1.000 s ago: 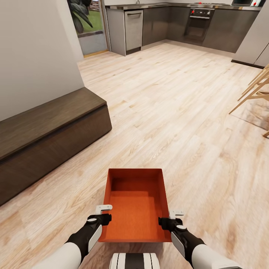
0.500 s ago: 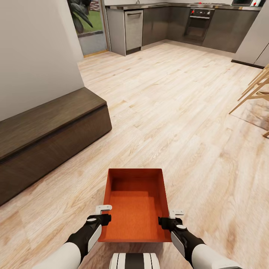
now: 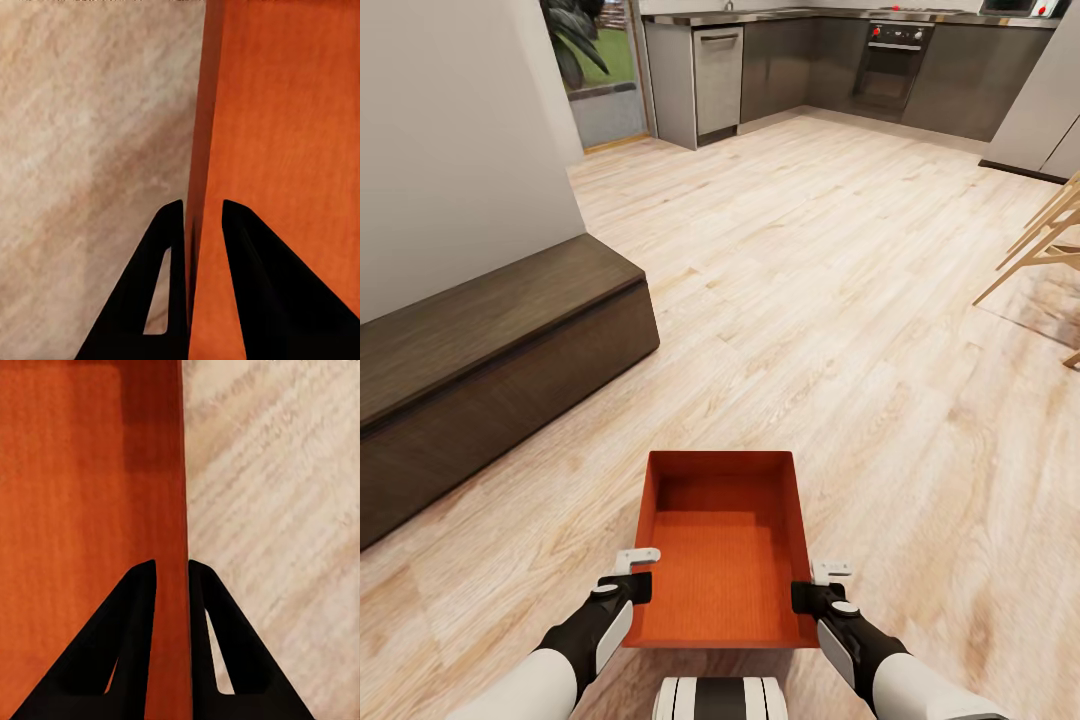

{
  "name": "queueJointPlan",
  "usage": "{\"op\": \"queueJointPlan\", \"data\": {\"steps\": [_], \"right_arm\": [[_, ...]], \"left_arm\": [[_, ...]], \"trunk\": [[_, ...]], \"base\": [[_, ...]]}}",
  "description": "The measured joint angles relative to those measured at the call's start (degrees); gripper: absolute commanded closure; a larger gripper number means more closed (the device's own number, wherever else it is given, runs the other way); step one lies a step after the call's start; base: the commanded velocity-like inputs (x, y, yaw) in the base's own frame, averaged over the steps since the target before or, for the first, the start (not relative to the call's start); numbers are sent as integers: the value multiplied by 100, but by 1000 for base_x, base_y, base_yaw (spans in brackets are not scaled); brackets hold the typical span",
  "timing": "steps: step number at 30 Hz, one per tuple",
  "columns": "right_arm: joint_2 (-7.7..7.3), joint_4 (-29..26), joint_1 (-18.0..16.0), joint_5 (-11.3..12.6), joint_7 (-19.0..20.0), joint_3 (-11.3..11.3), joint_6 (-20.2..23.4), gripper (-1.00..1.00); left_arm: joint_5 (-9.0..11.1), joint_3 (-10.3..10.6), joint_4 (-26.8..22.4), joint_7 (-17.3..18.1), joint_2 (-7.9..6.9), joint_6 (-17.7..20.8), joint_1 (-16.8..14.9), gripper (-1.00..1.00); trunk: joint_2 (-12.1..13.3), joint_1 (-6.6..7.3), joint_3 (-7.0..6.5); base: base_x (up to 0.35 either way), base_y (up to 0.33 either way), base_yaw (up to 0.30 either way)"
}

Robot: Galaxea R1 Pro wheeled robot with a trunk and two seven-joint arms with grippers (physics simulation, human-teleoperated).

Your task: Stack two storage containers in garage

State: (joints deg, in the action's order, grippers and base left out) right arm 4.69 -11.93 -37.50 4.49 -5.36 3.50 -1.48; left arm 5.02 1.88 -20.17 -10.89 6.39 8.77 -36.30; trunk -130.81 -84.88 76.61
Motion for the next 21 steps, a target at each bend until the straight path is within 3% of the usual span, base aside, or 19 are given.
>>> {"op": "queueJointPlan", "data": {"steps": [11,21], "right_arm": [[-2,0,0,1,-12,-3,-1,100],[1,-7,1,8,-11,4,-1,100]], "left_arm": [[-29,0,3,-15,8,5,0,100],[-74,-45,2,9,10,7,-1,100]], "trunk": [[0,0,0],[400,219,-179]], "base": [[0,0,0],[0,0,0]]}}
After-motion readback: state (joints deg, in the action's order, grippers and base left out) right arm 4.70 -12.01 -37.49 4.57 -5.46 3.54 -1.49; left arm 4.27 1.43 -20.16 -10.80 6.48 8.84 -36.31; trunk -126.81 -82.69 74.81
